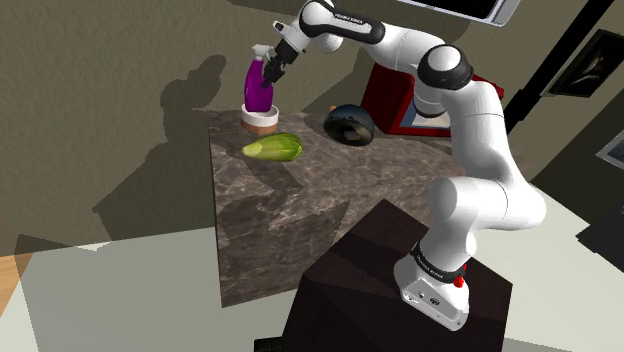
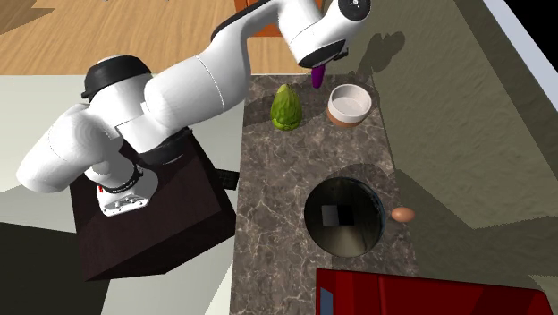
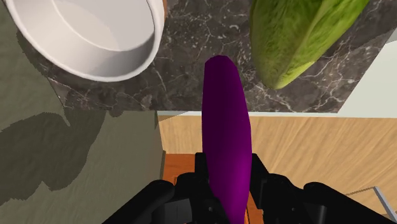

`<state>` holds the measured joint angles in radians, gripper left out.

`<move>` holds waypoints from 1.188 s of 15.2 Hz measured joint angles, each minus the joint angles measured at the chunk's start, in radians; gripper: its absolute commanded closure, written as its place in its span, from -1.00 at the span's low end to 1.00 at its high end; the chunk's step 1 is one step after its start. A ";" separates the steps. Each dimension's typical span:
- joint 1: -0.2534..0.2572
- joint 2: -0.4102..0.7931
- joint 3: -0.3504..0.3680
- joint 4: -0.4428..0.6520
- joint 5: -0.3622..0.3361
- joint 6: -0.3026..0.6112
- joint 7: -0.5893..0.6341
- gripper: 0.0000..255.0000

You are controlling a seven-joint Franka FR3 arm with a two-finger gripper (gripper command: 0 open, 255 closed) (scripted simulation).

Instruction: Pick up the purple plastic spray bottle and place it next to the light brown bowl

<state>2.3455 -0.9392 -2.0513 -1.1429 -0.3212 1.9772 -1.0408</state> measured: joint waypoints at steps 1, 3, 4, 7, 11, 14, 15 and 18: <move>0.006 -0.006 -0.004 -0.001 -0.003 0.008 0.001 1.00; 0.008 -0.016 -0.010 -0.017 -0.009 0.031 0.002 1.00; 0.006 -0.019 -0.012 -0.024 -0.011 0.040 0.000 1.00; -0.002 -0.029 -0.018 -0.057 -0.017 0.074 -0.003 1.00; -0.010 -0.047 -0.027 -0.088 -0.025 0.113 -0.011 1.00; -0.016 -0.059 -0.034 -0.112 -0.032 0.142 -0.016 1.00; -0.018 -0.064 -0.037 -0.120 -0.034 0.153 -0.018 1.00; -0.014 -0.082 -0.048 -0.129 -0.042 0.177 -0.023 1.00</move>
<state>2.3319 -1.0217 -2.0997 -1.2720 -0.3633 2.1541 -1.0639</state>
